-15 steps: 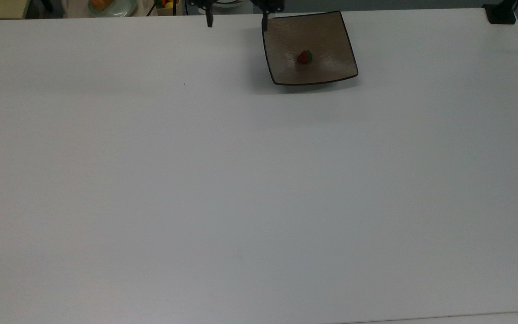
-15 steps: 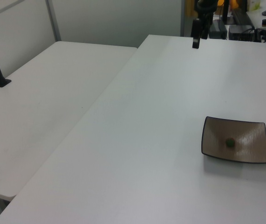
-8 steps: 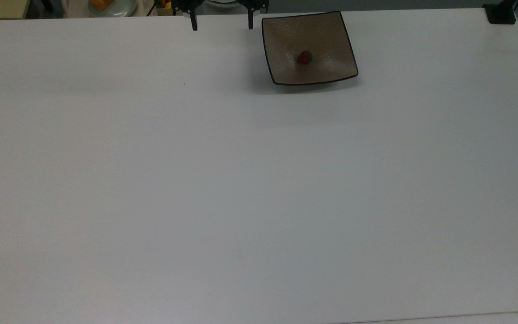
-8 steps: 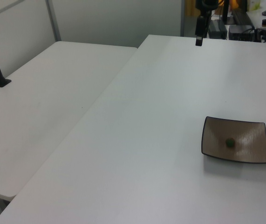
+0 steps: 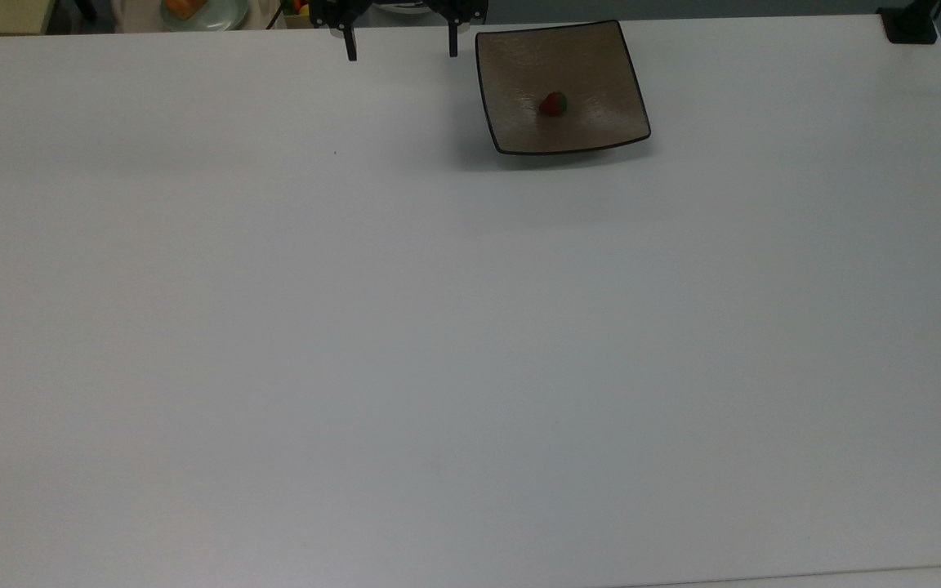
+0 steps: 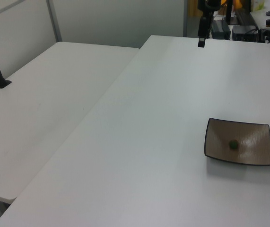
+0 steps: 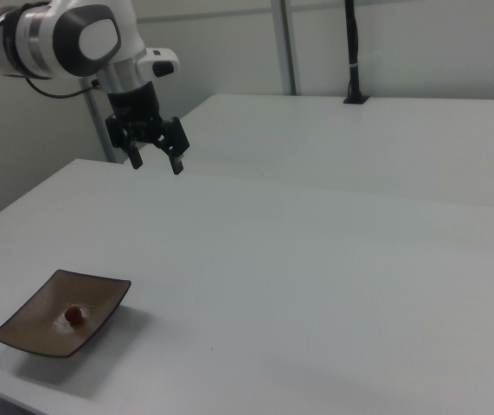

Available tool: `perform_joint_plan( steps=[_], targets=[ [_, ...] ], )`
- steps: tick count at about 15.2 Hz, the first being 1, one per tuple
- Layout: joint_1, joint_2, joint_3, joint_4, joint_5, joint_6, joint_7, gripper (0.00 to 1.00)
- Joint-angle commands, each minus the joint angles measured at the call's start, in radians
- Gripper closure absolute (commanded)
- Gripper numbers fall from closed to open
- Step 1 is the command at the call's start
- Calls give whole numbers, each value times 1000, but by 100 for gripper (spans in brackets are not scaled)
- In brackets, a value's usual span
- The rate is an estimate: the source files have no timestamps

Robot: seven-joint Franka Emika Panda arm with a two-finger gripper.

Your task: Strawberries on a ceramic plate

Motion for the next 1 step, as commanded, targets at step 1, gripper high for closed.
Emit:
perform_joint_plan(
  steps=[1],
  targets=[
    [-2, -11, -3, -16, 15, 23, -29, 0]
  ],
)
